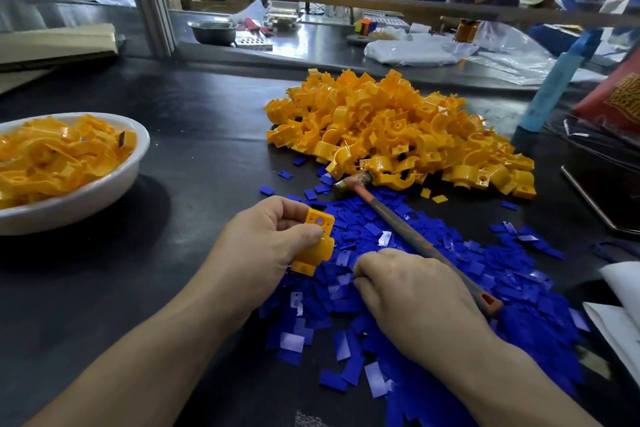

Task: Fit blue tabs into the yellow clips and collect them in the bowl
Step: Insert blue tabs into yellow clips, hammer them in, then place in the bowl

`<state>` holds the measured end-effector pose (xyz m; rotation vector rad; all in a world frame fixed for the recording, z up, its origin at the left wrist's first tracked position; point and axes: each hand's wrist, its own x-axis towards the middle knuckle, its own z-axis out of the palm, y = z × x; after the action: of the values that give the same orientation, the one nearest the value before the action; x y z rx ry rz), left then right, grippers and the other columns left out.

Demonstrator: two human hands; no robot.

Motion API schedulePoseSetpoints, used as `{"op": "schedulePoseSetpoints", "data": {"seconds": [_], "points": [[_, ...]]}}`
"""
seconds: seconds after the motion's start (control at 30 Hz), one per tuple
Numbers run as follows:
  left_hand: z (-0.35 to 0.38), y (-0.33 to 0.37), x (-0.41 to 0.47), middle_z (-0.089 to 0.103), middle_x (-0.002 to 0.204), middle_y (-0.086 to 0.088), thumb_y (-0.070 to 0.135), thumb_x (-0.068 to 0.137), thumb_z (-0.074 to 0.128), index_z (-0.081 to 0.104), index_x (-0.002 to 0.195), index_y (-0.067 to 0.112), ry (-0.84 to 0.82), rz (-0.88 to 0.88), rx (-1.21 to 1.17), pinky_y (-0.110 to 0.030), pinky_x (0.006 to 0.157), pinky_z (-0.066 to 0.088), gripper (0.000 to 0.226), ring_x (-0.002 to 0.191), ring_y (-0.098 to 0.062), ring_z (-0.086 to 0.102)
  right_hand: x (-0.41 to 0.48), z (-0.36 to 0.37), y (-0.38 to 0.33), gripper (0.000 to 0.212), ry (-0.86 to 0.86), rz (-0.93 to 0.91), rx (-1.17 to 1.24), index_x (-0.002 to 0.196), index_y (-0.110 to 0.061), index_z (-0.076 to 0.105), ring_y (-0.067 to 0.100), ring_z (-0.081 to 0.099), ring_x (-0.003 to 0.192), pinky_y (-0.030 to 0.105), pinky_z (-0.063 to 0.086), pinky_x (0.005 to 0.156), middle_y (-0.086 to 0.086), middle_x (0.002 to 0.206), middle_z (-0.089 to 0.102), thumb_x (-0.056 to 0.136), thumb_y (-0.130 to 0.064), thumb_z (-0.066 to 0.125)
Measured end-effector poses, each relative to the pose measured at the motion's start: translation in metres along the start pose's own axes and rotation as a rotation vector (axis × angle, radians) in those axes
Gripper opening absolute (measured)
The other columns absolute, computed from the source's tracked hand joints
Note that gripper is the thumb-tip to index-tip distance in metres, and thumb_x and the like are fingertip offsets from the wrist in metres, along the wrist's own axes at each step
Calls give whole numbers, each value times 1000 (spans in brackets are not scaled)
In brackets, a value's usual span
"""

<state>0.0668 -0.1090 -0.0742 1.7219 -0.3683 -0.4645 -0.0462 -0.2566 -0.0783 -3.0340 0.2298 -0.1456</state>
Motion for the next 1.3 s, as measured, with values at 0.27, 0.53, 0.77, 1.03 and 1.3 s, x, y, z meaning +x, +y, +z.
{"op": "schedulePoseSetpoints", "data": {"seconds": [0.27, 0.53, 0.77, 1.03, 1.3], "points": [[0, 0, 1, 75, 91, 1, 20, 87, 71, 66, 99, 25, 2, -6, -2, -14, 52, 50, 13, 74, -9, 72, 2, 2, 3, 33, 24, 70, -50, 114, -35, 41, 17, 62, 86, 32, 42, 57, -9, 98, 61, 91, -58, 35], [1, -1, 0, 76, 94, 0, 23, 86, 72, 67, 100, 24, -28, -21, 1, -24, 61, 56, 15, 81, -16, 73, 4, 0, 10, 19, 142, 79, 122, 95, -32, 49, 12, 58, 81, 33, 49, 72, -10, 90, 59, 95, -47, 37], [2, 2, -2, 77, 87, -3, 20, 86, 72, 68, 103, 18, -55, -43, -56, -31, 63, 60, 17, 73, -15, 75, -3, -18, 6, 9, 326, 141, 685, 82, -33, 63, 3, 61, 59, 17, 49, 52, -7, 66, 63, 89, -31, 57], [2, 6, -10, 78, 88, -2, 38, 66, 73, 68, 106, 19, -179, 43, -178, -22, 60, 55, 45, 74, -13, 73, -5, -24, -4, 17, 299, 127, 1136, 94, -31, 64, 13, 66, 58, 20, 54, 53, 2, 68, 69, 87, -16, 62], [5, 8, -13, 78, 93, -8, 28, 73, 71, 65, 111, 13, -222, 59, -192, -27, 62, 57, 41, 81, -21, 75, -8, -23, -10, 10, 393, -1, 880, 93, -37, 63, 8, 65, 62, 14, 50, 51, -11, 75, 64, 85, -34, 58]]}}
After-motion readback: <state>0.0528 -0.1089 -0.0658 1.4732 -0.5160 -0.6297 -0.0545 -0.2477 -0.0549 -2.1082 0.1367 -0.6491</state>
